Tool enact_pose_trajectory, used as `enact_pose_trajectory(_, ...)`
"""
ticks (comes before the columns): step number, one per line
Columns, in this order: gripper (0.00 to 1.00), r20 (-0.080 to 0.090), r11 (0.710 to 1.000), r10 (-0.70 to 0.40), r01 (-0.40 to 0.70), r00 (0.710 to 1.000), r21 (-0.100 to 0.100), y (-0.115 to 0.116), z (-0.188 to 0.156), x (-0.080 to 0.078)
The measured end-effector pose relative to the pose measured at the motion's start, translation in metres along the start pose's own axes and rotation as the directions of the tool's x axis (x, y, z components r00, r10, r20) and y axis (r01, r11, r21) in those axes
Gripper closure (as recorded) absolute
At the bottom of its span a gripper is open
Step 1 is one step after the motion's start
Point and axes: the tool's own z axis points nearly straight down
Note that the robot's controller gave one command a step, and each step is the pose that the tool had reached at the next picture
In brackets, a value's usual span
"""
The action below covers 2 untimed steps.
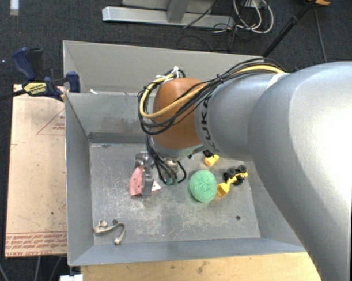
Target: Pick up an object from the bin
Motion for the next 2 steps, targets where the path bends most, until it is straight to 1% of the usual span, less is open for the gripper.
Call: enact_pose_trajectory(2, 1.0, 0.0, 1.0, 0.002, -0.002, 1.0, 0.0, -0.0003, 0.0, -0.0001)
